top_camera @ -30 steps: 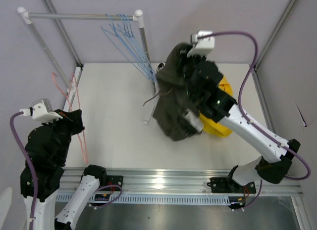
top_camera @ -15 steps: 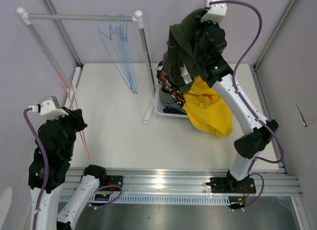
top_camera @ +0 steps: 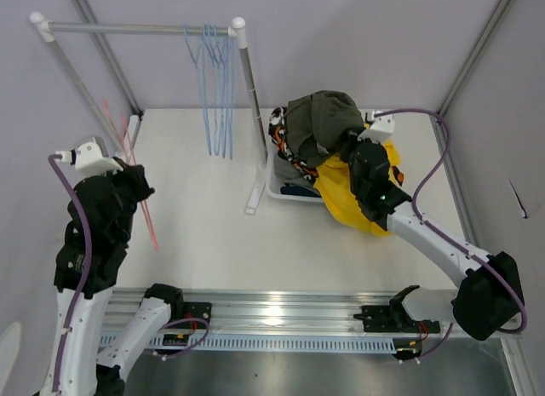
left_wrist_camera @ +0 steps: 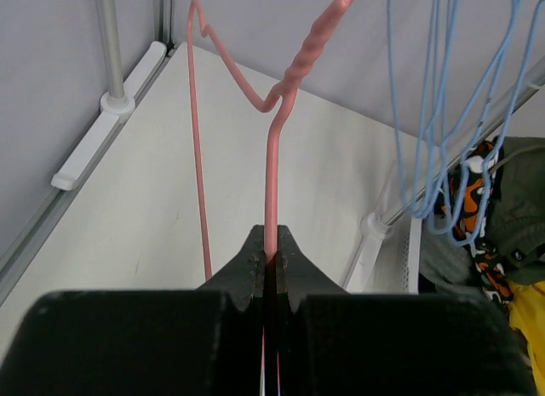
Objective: Remove the shorts from the hanger
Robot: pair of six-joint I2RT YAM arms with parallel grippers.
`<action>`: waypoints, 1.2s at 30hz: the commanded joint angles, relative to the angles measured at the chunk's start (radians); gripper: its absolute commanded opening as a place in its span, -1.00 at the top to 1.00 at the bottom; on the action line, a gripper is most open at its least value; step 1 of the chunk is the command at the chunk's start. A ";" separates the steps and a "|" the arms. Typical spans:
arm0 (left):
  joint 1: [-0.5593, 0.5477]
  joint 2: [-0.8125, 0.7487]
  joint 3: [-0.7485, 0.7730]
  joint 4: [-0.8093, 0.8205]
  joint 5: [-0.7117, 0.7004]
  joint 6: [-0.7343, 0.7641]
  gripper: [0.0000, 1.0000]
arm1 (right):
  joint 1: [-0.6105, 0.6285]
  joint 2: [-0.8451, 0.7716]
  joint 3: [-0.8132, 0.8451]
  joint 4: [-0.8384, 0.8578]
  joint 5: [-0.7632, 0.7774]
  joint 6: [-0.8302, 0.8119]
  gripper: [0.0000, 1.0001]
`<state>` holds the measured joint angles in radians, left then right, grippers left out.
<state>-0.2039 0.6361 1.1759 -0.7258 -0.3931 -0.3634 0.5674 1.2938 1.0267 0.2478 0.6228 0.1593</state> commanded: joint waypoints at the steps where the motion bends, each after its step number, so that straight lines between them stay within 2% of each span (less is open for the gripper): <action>1: -0.005 0.074 0.118 0.117 -0.018 0.034 1.00 | 0.000 -0.027 -0.150 0.094 0.014 0.158 1.00; 4: -0.003 0.171 0.203 0.135 -0.029 0.063 1.00 | -0.018 -0.002 -0.371 0.192 0.006 0.276 1.00; 8: -0.002 0.324 0.306 0.187 -0.036 0.093 1.00 | -0.067 0.067 -0.485 0.269 -0.064 0.443 1.00; 11: 0.017 0.411 0.376 0.239 -0.021 0.112 1.00 | -0.093 0.159 -0.537 0.359 -0.200 0.534 1.00; 12: 0.044 0.478 0.395 0.249 0.000 0.109 1.00 | -0.104 0.185 -0.543 0.387 -0.309 0.539 1.00; 15: 0.090 0.600 0.513 0.281 0.098 0.115 1.00 | -0.115 0.287 -0.557 0.503 -0.487 0.510 1.00; 16: 0.101 0.629 0.528 0.285 0.135 0.116 1.00 | -0.116 0.339 -0.566 0.552 -0.600 0.481 0.84; 17: 0.113 0.655 0.551 0.287 0.157 0.118 1.00 | -0.115 0.358 -0.574 0.641 -0.662 0.468 0.52; 18: 0.130 0.678 0.611 0.289 0.172 0.121 1.00 | -0.115 0.367 -0.573 0.657 -0.699 0.461 0.17; 19: 0.138 0.723 0.628 0.289 0.187 0.121 1.00 | -0.113 0.371 -0.568 0.657 -0.721 0.450 -0.43; 20: 0.144 0.741 0.645 0.290 0.238 0.124 1.00 | -0.115 0.381 -0.564 0.651 -0.719 0.448 -0.82; 21: 0.155 0.761 0.681 0.286 0.259 0.124 1.00 | -0.115 0.386 -0.557 0.648 -0.718 0.450 -0.99; 25: 0.167 0.862 0.795 0.252 0.361 0.109 1.00 | -0.120 0.423 -0.541 0.663 -0.735 0.453 -0.99; 29: 0.169 0.918 0.840 0.256 0.480 0.092 1.00 | -0.120 0.429 -0.536 0.666 -0.744 0.451 -0.99; 33: 0.169 0.947 0.834 0.255 0.571 0.057 1.00 | -0.118 0.437 -0.530 0.660 -0.747 0.448 -0.99; 36: 0.169 0.944 0.763 0.272 0.599 0.034 1.00 | -0.118 0.437 -0.528 0.660 -0.749 0.448 -0.99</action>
<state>-0.0406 1.5833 1.9617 -0.5030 0.1131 -0.2916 0.4274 1.6665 0.5301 1.1027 -0.0200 0.5716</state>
